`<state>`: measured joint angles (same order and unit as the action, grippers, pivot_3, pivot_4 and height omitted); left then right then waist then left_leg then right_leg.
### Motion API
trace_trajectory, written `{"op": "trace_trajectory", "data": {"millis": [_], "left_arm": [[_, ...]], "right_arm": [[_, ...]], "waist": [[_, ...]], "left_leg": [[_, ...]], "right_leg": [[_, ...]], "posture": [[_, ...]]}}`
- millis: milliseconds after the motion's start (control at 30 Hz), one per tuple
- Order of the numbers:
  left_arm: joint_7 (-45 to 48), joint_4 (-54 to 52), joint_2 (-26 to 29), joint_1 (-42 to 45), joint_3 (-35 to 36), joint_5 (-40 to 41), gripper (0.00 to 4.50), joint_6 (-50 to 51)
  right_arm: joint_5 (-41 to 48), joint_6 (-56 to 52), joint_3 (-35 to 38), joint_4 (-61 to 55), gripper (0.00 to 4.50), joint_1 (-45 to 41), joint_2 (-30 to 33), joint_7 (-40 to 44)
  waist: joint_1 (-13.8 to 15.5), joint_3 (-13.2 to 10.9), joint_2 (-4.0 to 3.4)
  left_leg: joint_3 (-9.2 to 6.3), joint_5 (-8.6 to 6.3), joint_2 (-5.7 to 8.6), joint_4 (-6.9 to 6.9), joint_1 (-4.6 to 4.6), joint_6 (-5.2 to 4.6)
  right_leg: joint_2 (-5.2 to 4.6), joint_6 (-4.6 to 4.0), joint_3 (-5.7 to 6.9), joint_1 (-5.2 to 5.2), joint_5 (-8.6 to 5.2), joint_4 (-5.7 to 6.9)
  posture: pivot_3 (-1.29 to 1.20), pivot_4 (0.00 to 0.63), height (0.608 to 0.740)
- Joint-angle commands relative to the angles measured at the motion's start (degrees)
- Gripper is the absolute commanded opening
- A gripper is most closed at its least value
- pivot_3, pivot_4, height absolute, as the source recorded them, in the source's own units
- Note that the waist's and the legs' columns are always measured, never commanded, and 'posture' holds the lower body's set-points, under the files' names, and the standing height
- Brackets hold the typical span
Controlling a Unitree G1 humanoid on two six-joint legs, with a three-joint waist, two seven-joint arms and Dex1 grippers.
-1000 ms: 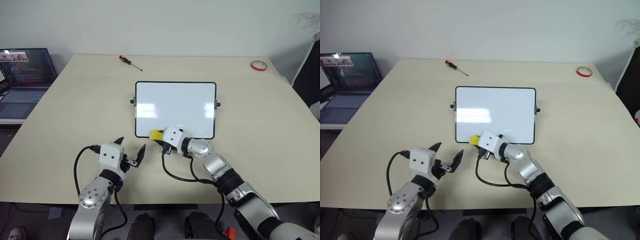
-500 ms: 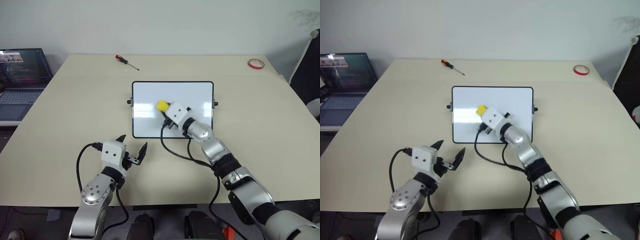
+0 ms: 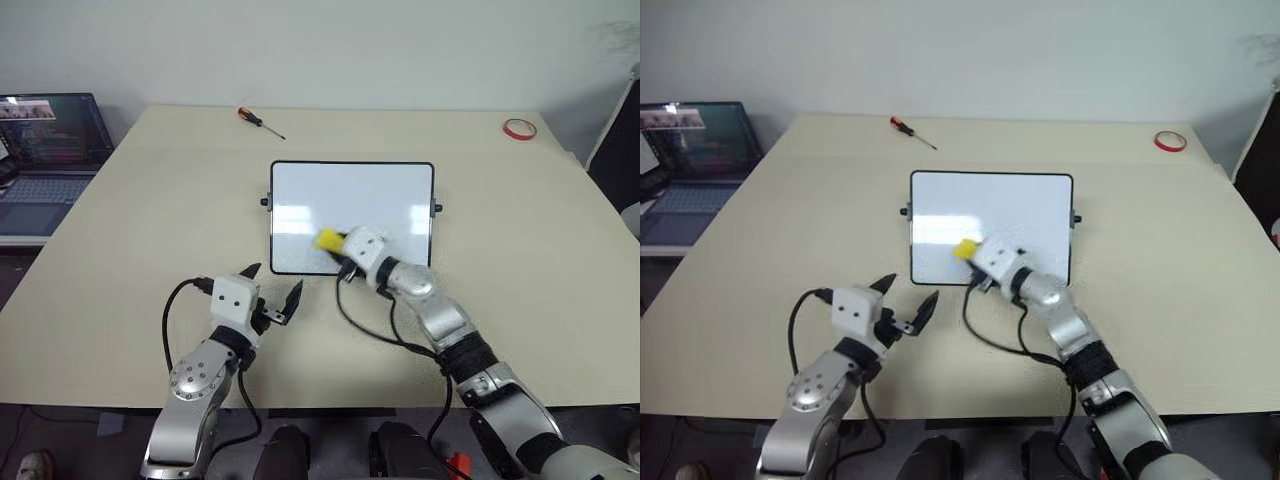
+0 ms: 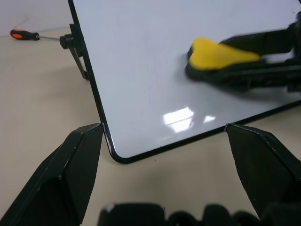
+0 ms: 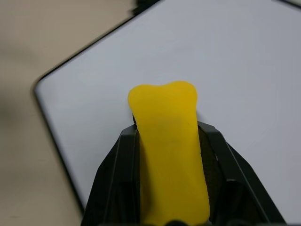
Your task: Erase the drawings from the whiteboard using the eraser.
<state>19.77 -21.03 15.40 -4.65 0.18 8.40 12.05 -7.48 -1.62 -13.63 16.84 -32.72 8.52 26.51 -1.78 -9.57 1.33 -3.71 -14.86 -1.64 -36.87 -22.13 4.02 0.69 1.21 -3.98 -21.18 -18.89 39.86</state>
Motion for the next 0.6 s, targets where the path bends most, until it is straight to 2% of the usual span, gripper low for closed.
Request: {"op": "trace_trajectory", "data": {"millis": [33, 233, 367, 600], "left_arm": [[4.4, 0.5, 0.5, 2.5, -1.4, 2.5, 4.50, -2.8], [14.0, 4.1, 3.4, 9.2, -3.9, 5.1, 4.50, -4.9], [23.9, 10.7, 4.4, 18.4, -7.5, 7.1, 4.50, -7.3], [40.6, 25.5, 1.7, 29.8, -15.1, 7.3, 4.50, -15.7]], "right_arm": [[3.4, -7.7, 3.2, -14.6, 1.27, 4.2, 3.5, 2.9], [7.2, -25.8, 11.2, -35.9, 1.27, 13.5, 9.9, 2.2], [8.9, -42.4, 22.5, -50.1, 1.27, 21.9, 12.2, -1.1], [9.9, -59.2, 34.5, -56.8, 1.27, 26.7, 9.6, -8.1]], "waist": [[0.0, 0.0, -0.01], [0.1, -0.1, -0.12], [0.3, -0.1, -0.18], [-0.2, -0.1, -0.22]], "left_leg": [[0.00, -0.01, -0.03, 0.00, -0.06, 0.01], [-0.14, 0.00, -0.04, 0.02, -0.48, 0.02], [-0.11, 0.00, 0.03, 0.00, -0.50, 0.02], [0.08, 0.00, 0.20, -0.02, -0.53, 0.01]], "right_leg": [[0.00, 0.00, -0.01, -0.05, 0.00, -0.04], [-0.01, 0.00, 0.16, -0.28, 0.00, -0.21], [0.02, 0.00, 0.24, -0.23, -0.01, -0.25], [0.19, 0.01, 0.23, -0.23, 0.00, -0.33]], "posture": [[0.00, 0.150, 0.740], [0.00, 0.150, 0.740], [0.00, 0.150, 0.740], [0.00, 0.150, 0.740]]}}
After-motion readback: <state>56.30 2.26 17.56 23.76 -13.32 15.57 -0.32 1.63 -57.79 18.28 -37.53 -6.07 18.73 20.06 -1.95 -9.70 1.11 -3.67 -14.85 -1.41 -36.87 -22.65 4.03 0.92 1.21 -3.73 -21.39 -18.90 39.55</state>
